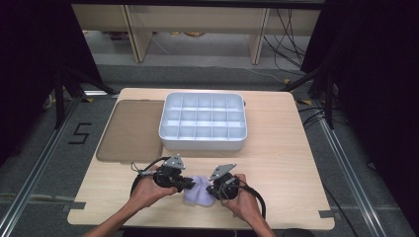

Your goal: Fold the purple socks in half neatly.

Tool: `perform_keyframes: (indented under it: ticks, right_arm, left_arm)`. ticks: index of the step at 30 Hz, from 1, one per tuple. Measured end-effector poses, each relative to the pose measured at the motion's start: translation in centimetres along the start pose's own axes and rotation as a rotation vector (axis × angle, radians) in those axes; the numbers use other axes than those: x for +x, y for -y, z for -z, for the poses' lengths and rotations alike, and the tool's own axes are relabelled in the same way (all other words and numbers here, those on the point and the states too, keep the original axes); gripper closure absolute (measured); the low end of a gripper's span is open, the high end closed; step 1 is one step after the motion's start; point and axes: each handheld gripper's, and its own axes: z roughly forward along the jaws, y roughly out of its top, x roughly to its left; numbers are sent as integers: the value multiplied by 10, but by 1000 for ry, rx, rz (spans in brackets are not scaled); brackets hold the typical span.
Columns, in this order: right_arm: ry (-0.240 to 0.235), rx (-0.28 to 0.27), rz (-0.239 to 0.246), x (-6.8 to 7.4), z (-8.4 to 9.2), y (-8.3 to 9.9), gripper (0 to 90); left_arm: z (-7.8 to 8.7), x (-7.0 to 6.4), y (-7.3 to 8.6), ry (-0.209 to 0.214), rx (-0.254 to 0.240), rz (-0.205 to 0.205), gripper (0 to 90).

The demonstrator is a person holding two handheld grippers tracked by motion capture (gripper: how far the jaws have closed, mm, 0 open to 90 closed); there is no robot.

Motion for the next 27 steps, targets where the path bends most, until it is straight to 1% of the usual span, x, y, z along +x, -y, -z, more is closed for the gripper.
perform_keyframes:
  ticks: [1,2,3,4,5,6,7,8,9,10,11,12,13,15,16,17,18,19,20,21,22,23,24,25,26,27]
  right_arm:
    - [-6,-16,-13,1,1,0,889]
    - [-6,-16,-13,1,1,0,889]
    - [2,-30,-13,-1,6,-1,889]
    - [1,-36,-20,-2,8,-1,890]
    - [3,-28,-6,-3,10,-1,890]
    - [3,-28,-6,-3,10,-1,890]
    - [13,-14,-18,-4,7,2,890]
    - [13,-14,-18,-4,7,2,890]
    - [16,-1,-19,-4,7,3,891]
    - [16,-1,-19,-4,7,3,891]
    - [18,-14,-32,-3,8,2,891]
    - [7,-20,-29,-4,10,2,891]
    - [-3,-34,-14,-5,11,1,891]
    - [13,-38,-28,-7,16,2,897]
    - [13,-38,-28,-7,16,2,897]
    - [1,-49,-40,-9,21,4,898]
    - [1,-67,-28,-10,21,5,900]
    - [14,-79,-39,-10,23,6,900]
    - [16,-77,-51,-10,26,6,900]
    - [21,-71,-47,-11,29,6,900]
    - [21,-71,-47,-11,29,6,900]
    - [40,-86,-54,-11,33,6,900]
    - [40,-86,-54,-11,33,6,900]
    - [50,-101,-59,-11,37,5,900]
    - [70,-138,-44,-12,37,4,900]
    - [56,-123,-45,-11,41,3,900]
  left_arm:
    - [-1,0,0,1,4,-4,802]
    - [-1,0,0,1,4,-4,802]
    - [-3,0,-1,2,7,-12,798]
    - [-3,-2,-1,4,2,-2,783]
    - [-3,-2,-1,8,-1,4,756]
    - [-3,-2,-1,8,-1,4,732]
    - [-3,-3,-2,15,-13,7,717]
    - [-3,-3,-2,15,-13,7,700]
    - [-2,-5,-3,15,-20,16,687]
    - [-1,-5,-4,22,-27,11,687]
    - [2,-5,-5,37,-47,23,673]
    - [2,-5,-5,37,-47,23,650]
    - [8,-6,-7,43,-78,40,635]
    - [13,-6,-8,51,-103,31,637]
    - [13,-6,-8,51,-103,31,637]
    - [17,-6,-10,57,-117,43,641]
    - [17,-6,-10,57,-117,43,652]
    - [21,-5,-10,52,-134,32,666]
    - [22,-4,-10,54,-139,33,684]
    - [23,-3,-9,63,-141,34,704]
    - [23,-3,-9,63,-141,34,720]
    - [26,-2,-7,53,-138,25,741]
    - [26,-2,-7,53,-138,25,762]
    - [28,-1,-5,40,-130,19,783]
    - [28,0,-4,45,-133,16,794]
    - [28,0,-4,45,-133,16,802]
